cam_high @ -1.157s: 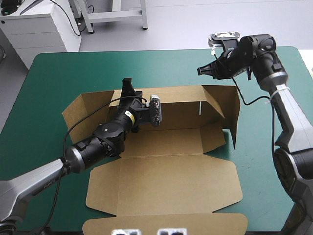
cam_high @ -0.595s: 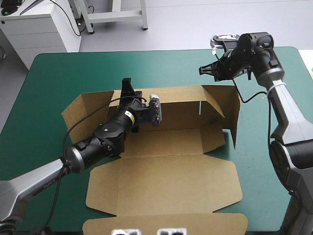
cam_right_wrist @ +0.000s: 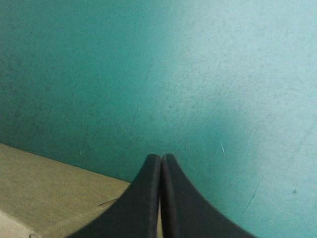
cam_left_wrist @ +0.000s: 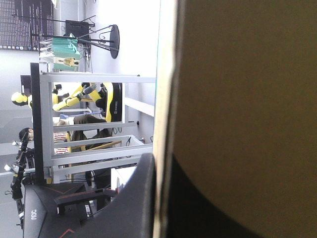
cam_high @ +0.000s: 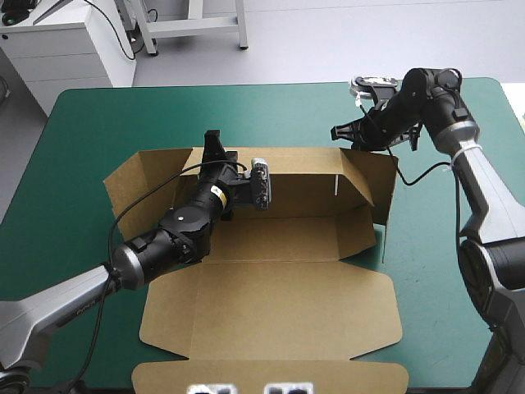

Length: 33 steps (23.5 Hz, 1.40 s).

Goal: Fold the box

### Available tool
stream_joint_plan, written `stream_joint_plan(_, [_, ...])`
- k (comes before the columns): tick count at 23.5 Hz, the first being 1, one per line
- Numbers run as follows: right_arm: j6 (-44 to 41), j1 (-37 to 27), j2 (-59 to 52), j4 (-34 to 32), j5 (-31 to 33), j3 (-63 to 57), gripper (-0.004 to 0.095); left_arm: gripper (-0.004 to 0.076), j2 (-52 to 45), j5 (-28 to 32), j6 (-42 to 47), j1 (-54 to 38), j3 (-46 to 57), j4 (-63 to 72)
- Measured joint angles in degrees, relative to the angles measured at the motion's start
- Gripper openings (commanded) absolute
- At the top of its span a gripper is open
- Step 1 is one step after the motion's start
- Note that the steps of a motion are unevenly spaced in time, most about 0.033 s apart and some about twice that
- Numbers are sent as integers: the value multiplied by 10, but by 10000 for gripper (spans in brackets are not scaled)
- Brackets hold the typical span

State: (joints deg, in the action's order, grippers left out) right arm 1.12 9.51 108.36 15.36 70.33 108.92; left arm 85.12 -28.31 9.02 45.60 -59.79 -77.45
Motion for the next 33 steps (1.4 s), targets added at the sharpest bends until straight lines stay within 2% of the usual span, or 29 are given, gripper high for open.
stream_joint_plan(14, [33, 0, -133, 4, -4, -143, -14, -8, 2, -15, 5, 2, 0, -5])
stream_joint_plan(25, [115, -1, -220, 73, -6, -280, -14, -8, 6, -32, 18, 2, 0, -19])
stream_joint_plan(27, [158, 1, -238, 132, -75, -345, -13, -8, 6, -32, 18, 2, 0, -20])
stream_joint_plan(29, [187, 14, -255, 163, -143, -405, -13, -8, 6, -32, 19, 2, 0, -20])
stream_joint_plan(31, [203, 42, -278, 179, -212, -456, -13, -8, 6, -32, 22, 2, 0, -20])
stream_joint_plan(33, [207, 64, -296, 181, -247, -478, -13, -8, 6, -32, 22, 2, 0, -20])
